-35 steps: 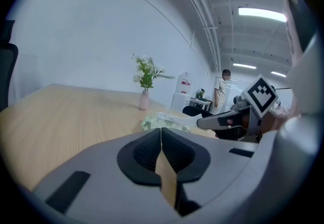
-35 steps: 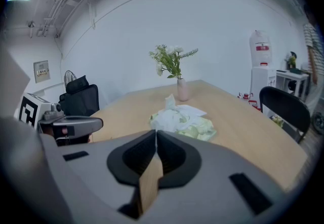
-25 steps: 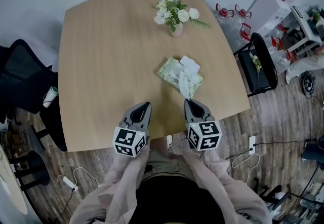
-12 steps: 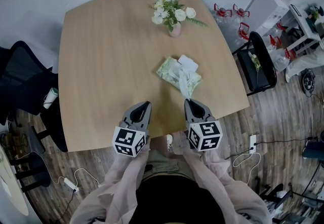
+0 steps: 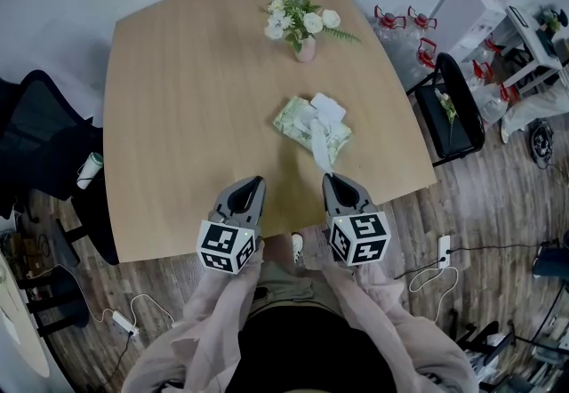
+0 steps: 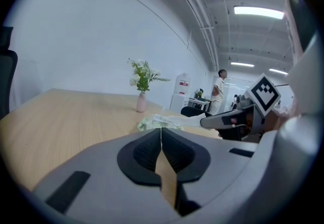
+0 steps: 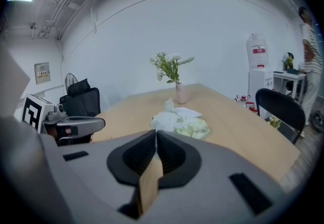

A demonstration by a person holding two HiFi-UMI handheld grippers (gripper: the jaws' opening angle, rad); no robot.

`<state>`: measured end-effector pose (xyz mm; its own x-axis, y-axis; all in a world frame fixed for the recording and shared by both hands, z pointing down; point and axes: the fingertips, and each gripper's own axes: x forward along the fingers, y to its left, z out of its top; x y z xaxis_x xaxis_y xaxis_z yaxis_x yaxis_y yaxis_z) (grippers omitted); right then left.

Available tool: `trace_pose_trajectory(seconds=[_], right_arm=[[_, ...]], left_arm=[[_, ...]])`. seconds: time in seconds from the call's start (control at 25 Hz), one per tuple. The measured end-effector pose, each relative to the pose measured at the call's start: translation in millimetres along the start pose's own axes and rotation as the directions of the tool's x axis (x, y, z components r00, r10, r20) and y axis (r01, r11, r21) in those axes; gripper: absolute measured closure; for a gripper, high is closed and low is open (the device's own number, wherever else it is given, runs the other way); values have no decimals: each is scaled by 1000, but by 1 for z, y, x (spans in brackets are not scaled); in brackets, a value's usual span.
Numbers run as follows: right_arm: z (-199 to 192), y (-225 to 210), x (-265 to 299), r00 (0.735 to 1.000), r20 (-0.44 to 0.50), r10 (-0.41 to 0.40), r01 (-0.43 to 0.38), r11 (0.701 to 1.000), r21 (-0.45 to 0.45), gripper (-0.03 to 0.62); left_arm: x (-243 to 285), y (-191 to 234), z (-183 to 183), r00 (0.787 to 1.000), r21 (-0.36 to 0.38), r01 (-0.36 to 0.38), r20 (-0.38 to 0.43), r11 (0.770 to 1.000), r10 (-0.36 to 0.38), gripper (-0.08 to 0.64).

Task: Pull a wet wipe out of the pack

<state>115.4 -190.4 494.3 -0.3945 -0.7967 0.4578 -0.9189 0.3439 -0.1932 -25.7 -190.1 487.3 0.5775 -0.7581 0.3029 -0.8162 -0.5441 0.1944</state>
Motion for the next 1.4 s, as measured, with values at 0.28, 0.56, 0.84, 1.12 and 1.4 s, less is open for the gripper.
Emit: trace_pose_trajectory(seconds=[0.28,0.56,0.84,1.12,1.4], right_arm=[[-3,2,-11,1000,6,4,-4,1000,4,574],[-6,7,-23,1000,24,16,-17,1000,7,574],[-3,4,-38,998,56,15,-15,1000,9,575],[0,1,-57,998,68,4,-4,1000,7,575],[1,-9,-72,994,100,-50,48,998,29,575]], left_arm=[[-6,-7,-1,1000,9,3,0,1000,-3,546],[-15,-11,-2,1000,15,-3,0,1000,3,545],[-22,-13,-3,1000,21,-11,8,1000,11,545],[-25,-19,0,1000,29,-6,20,1000,5,546],[-27,-24,4,999,38,-4,35,999,3,545]])
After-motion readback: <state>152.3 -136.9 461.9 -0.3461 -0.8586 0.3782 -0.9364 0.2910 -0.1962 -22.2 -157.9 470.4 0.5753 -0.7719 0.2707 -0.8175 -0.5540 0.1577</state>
